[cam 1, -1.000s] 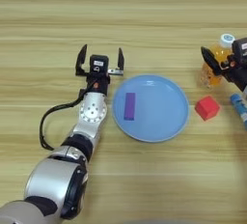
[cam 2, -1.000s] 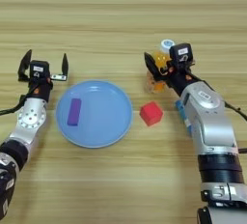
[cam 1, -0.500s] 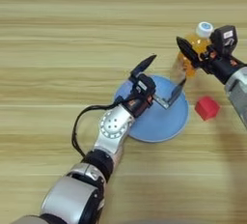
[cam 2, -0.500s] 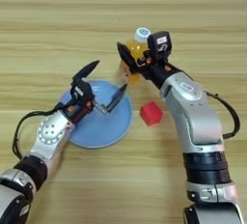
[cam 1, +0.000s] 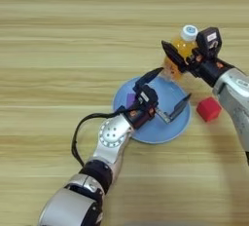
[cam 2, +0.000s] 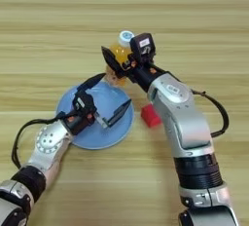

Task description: Move the objects on the table

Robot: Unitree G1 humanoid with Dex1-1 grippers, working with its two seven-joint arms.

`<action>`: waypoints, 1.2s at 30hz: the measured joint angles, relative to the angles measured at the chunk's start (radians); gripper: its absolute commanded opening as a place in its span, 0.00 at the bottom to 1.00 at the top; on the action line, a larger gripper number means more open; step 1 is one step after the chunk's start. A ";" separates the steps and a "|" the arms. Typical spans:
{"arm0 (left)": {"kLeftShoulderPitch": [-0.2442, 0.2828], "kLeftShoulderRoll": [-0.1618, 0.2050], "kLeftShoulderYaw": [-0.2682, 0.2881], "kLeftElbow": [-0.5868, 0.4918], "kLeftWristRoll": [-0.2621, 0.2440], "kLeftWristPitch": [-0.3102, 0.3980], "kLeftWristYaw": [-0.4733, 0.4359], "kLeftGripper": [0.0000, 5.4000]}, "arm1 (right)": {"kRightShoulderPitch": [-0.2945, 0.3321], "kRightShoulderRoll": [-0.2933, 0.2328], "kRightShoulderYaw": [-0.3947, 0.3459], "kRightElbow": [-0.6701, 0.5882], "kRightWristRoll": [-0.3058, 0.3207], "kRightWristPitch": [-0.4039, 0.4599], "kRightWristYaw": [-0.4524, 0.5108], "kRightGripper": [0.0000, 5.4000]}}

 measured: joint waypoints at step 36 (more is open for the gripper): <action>-0.014 0.034 -0.037 -0.099 0.128 0.242 0.183 1.00 | 0.026 0.075 0.066 0.002 -0.056 -0.021 -0.015 0.65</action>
